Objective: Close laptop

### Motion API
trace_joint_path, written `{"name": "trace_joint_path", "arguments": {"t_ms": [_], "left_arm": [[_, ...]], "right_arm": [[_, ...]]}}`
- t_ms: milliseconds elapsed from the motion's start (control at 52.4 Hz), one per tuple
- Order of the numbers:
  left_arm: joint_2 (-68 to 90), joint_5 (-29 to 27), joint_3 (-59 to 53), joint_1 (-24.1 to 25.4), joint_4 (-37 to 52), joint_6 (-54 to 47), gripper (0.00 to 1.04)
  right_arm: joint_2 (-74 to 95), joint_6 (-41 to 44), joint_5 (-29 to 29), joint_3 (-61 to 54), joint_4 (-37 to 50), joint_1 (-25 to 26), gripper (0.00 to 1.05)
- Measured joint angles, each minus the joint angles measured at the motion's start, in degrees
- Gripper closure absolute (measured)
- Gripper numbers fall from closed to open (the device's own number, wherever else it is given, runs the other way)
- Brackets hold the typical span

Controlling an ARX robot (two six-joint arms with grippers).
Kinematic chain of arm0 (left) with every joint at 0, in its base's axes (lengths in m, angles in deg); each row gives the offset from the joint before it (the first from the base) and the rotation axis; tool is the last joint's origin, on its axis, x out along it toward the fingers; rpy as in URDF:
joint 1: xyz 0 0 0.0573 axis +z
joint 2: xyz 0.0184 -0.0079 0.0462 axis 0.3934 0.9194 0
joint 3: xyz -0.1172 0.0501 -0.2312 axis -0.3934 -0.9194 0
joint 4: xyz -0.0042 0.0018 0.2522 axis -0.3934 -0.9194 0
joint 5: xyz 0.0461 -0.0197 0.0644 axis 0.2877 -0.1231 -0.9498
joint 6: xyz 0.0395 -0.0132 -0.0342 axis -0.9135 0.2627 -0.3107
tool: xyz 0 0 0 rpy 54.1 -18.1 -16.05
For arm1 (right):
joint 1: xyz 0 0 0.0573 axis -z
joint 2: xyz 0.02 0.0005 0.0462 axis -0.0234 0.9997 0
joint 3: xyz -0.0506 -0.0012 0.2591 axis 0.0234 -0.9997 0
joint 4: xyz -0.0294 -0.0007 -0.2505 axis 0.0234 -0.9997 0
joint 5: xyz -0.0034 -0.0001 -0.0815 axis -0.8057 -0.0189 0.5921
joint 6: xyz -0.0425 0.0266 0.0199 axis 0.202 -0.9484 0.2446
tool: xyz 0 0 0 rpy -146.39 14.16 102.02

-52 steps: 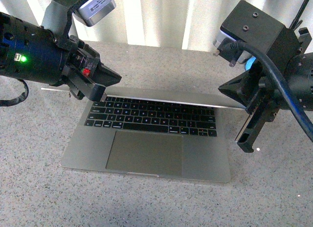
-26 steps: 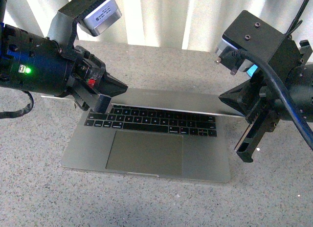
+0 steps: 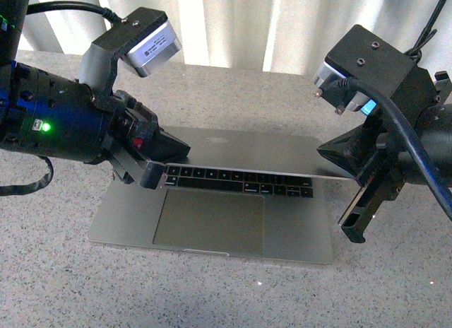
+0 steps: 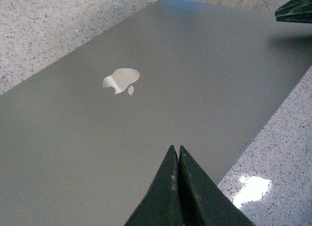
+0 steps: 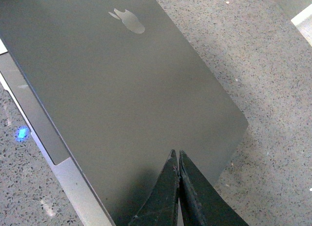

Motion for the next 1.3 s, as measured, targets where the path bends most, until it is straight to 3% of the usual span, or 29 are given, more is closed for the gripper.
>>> {"name": "trace_joint_path", "arguments": {"t_ms": [1298], "left_arm": [[3.3, 1.0, -5.8, 0.5, 8.3, 5.1, 1.01]], "right_arm": [[2.2, -5.2, 0.7, -5.9, 4.8, -2.3, 1.04]]}}
